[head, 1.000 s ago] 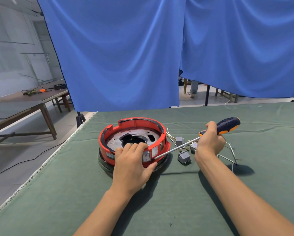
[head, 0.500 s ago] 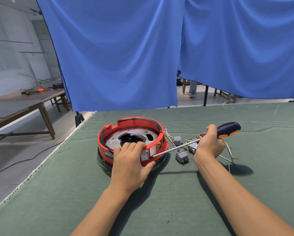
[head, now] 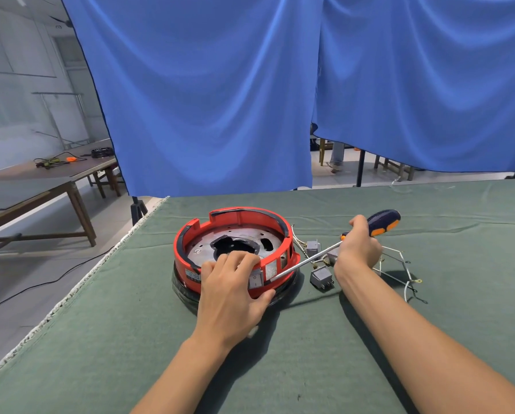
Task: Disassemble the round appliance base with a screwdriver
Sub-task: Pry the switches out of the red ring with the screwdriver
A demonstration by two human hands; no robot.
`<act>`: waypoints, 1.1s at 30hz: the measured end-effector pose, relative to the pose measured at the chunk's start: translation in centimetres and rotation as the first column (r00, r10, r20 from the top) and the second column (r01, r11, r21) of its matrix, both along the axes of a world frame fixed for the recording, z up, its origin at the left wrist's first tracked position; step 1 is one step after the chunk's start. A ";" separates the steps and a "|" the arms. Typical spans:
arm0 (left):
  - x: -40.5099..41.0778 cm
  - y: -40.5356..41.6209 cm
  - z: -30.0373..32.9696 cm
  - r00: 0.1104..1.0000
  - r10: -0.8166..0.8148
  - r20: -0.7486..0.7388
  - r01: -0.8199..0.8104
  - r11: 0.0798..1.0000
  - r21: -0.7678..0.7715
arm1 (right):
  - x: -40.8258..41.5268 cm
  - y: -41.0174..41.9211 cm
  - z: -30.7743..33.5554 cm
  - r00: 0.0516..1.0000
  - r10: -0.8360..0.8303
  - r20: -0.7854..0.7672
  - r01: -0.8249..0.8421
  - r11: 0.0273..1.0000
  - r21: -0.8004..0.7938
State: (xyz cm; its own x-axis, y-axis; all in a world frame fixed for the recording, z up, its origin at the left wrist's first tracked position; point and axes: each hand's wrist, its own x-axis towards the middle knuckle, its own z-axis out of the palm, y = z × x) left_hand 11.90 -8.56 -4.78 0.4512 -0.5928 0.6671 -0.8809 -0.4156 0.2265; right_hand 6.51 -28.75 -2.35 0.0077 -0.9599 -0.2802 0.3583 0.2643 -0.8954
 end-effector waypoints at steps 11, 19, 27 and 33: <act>0.2 0.0 0.2 0.999 -0.035 -0.023 0.035 0.999 0.005 | 3.2 -0.7 2.1 0.962 0.192 -0.195 -0.218 0.968 -0.121; 0.3 0.0 0.2 1.000 -0.016 -0.011 0.016 0.999 0.040 | 3.4 -0.6 2.5 0.940 0.214 -0.266 -0.253 0.960 -0.124; 0.4 0.0 0.2 0.995 0.064 0.083 -0.067 0.997 0.035 | -0.8 0.5 1.0 0.998 -0.006 -0.059 0.004 0.999 -0.045; 0.7 0.3 -0.3 0.990 0.089 0.107 -0.097 0.992 0.080 | -2.2 1.7 -0.7 0.993 -0.117 0.012 0.116 0.991 0.068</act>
